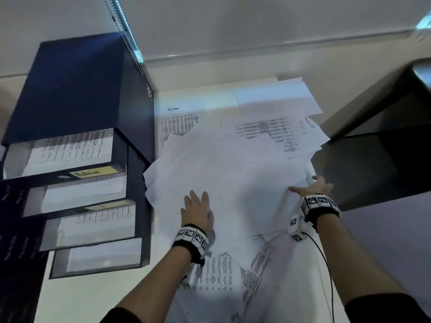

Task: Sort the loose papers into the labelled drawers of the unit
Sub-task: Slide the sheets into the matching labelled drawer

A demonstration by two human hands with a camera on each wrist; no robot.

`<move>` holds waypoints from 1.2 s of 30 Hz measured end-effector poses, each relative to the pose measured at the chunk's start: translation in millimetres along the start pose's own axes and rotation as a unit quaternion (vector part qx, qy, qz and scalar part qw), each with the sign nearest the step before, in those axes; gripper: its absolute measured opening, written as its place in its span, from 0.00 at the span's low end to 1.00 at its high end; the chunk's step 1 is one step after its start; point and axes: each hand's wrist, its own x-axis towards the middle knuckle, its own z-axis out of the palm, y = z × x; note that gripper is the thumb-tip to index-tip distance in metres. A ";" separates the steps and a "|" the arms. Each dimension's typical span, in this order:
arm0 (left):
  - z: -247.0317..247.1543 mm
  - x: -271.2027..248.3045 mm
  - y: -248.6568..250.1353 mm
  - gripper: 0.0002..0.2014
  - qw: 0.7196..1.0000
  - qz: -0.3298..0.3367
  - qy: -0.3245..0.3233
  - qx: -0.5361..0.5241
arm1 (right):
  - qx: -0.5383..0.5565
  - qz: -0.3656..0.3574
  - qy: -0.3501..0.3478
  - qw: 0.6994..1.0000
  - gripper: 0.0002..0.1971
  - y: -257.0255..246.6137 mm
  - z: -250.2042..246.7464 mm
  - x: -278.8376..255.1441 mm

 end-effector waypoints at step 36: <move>32.6 -93.4 -108.0 0.20 0.814 -0.113 0.055 -0.567 | -0.188 -0.492 -0.417 0.741 0.20 42.1 94.1 -222.5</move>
